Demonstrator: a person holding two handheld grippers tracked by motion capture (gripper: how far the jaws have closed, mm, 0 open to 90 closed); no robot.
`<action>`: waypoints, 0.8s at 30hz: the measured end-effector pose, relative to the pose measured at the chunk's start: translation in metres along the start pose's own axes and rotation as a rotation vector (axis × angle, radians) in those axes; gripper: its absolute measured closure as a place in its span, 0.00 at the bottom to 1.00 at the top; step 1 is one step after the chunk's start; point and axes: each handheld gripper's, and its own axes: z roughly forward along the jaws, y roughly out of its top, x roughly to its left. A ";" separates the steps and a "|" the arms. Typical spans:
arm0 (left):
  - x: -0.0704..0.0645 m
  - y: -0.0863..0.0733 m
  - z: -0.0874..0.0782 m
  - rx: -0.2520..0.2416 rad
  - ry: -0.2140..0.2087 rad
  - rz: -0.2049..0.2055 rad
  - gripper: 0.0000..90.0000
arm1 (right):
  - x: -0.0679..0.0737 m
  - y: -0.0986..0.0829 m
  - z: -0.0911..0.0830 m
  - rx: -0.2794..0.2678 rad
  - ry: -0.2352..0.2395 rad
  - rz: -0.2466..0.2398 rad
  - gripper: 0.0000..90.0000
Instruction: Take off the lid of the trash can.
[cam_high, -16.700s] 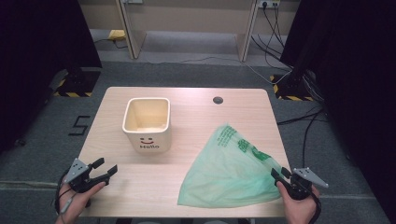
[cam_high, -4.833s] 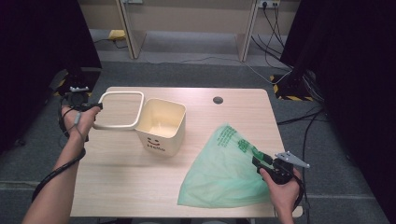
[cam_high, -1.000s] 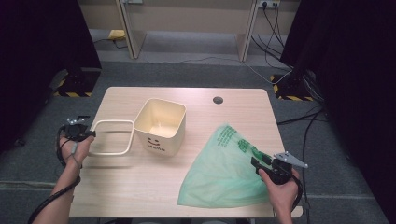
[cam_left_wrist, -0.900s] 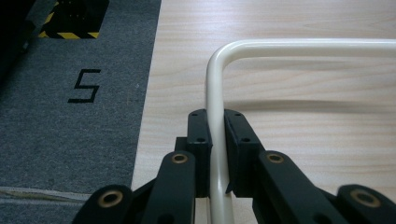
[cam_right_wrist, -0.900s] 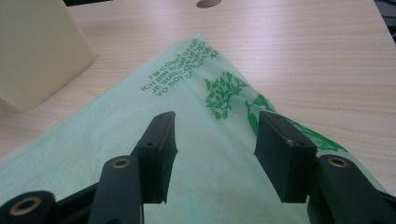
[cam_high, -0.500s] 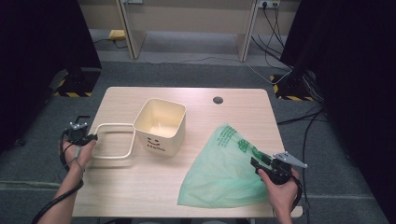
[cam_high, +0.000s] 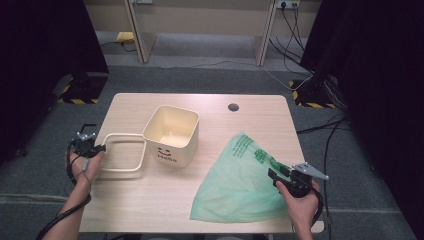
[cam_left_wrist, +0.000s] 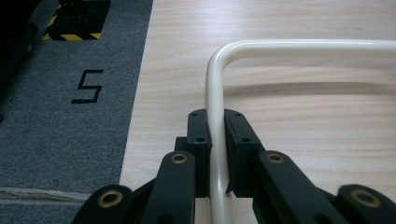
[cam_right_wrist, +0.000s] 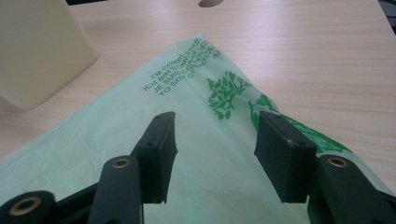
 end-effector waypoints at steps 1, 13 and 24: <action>0.000 0.000 0.000 0.001 0.000 0.001 0.90 | 0.000 0.000 0.000 0.000 0.000 0.000 0.53; -0.002 -0.004 0.004 0.014 -0.005 0.008 0.89 | 0.000 0.000 0.000 0.000 0.003 0.002 0.53; -0.003 -0.005 -0.005 -0.046 0.002 0.062 0.61 | 0.001 0.000 0.001 0.004 0.006 0.001 0.53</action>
